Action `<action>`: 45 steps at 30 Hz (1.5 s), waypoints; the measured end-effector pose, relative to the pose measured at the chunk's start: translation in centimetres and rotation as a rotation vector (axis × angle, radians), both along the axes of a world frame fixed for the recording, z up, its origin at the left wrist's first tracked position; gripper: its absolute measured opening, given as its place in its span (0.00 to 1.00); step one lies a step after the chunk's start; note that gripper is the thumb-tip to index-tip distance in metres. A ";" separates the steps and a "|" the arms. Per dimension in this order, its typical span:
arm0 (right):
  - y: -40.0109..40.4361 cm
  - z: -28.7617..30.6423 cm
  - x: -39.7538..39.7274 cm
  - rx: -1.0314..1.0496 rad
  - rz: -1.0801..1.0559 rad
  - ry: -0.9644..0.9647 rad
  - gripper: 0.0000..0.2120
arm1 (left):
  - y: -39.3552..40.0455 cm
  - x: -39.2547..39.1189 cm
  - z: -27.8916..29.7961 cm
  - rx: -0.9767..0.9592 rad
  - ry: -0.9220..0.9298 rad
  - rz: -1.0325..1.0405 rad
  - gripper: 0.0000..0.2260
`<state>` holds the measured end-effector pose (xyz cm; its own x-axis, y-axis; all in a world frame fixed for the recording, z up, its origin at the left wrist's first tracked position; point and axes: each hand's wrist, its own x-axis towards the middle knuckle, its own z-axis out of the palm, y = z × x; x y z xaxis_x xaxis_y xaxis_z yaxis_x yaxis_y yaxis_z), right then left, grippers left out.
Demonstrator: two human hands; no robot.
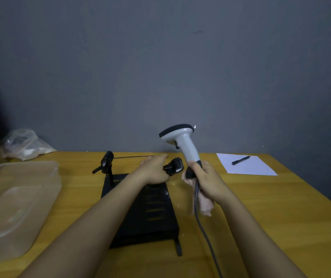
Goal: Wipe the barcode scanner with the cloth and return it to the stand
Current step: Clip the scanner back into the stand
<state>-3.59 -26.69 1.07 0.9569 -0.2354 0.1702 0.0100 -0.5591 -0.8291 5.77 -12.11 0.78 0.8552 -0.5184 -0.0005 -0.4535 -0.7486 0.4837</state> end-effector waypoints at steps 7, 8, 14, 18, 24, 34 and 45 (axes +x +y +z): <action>0.0 -1.0 0.1 0.066 -0.033 0.000 0.16 | -1.3 0.8 -2.6 0.063 -0.203 0.033 0.09; 0.1 -1.1 0.1 0.061 -0.031 0.001 0.16 | -1.4 0.7 -2.9 0.041 -0.236 0.019 0.07; 0.4 -2.2 -0.1 0.069 -0.043 -0.004 0.14 | -1.3 0.7 -4.7 -0.096 -0.275 -0.018 0.05; 0.8 -2.8 -0.2 0.015 -0.051 -0.013 0.13 | -1.4 0.3 -4.9 -0.138 -0.273 -0.022 0.06; 1.9 -4.0 0.1 -0.040 -0.076 -0.020 0.15 | -1.3 0.1 -5.3 -0.138 -0.294 -0.036 0.04; 2.7 -4.1 0.7 -0.215 -0.056 0.129 0.20 | -0.5 0.9 -4.8 -0.047 -0.288 -0.146 0.06; 1.6 -3.0 -1.8 -0.187 -0.153 -0.033 0.22 | -0.1 -0.9 -3.6 0.188 -0.452 0.044 0.15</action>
